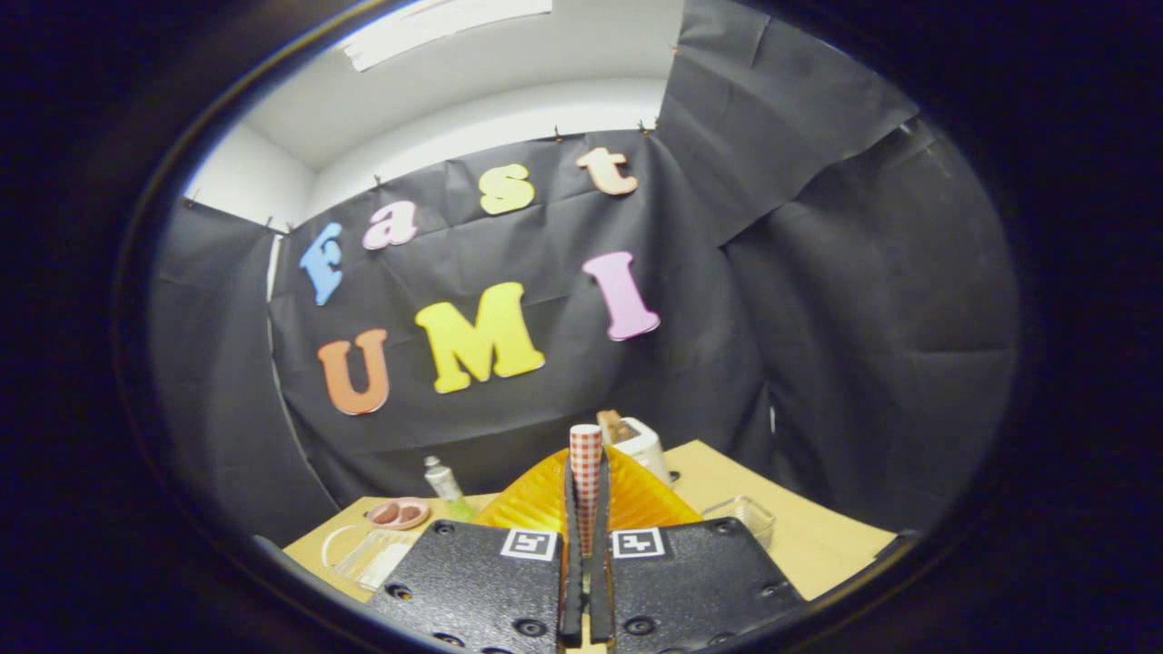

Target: Take the plate from the dish rack, then take the spoon from the basket and place it into the plate.

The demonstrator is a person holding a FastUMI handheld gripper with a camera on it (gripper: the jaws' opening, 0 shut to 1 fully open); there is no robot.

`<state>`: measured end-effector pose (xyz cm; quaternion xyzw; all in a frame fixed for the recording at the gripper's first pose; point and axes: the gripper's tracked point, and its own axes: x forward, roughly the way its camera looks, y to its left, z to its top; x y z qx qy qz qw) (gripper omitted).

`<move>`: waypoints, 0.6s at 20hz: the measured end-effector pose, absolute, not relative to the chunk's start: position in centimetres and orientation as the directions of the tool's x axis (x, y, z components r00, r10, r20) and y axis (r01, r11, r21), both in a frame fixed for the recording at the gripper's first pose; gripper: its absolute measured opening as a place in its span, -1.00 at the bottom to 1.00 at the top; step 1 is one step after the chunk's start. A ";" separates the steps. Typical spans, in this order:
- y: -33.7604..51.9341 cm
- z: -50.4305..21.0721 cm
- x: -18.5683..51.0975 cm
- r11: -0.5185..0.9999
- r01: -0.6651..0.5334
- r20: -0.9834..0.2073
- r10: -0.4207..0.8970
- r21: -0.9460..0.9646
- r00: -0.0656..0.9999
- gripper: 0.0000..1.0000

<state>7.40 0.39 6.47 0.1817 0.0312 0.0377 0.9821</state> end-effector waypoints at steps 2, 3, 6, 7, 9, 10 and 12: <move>3.7 5.2 5.5 0.927 -0.112 -0.057 0.142 0.358 0.988 -0.83; 5.3 4.7 4.6 0.923 -0.136 -0.060 0.168 0.359 0.984 -0.83; 9.6 2.0 2.7 0.917 -0.164 -0.048 0.194 0.363 0.980 -0.83; 10.7 0.8 2.3 0.919 -0.163 -0.051 0.194 0.358 0.980 -0.83; 12.7 -1.6 1.7 0.923 -0.165 -0.060 0.197 0.347 0.978 -0.83; 13.4 -2.7 1.6 0.927 -0.160 -0.072 0.195 0.340 0.978 -0.83; 15.2 -4.9 1.7 0.922 -0.160 -0.108 0.210 0.353 0.972 -0.83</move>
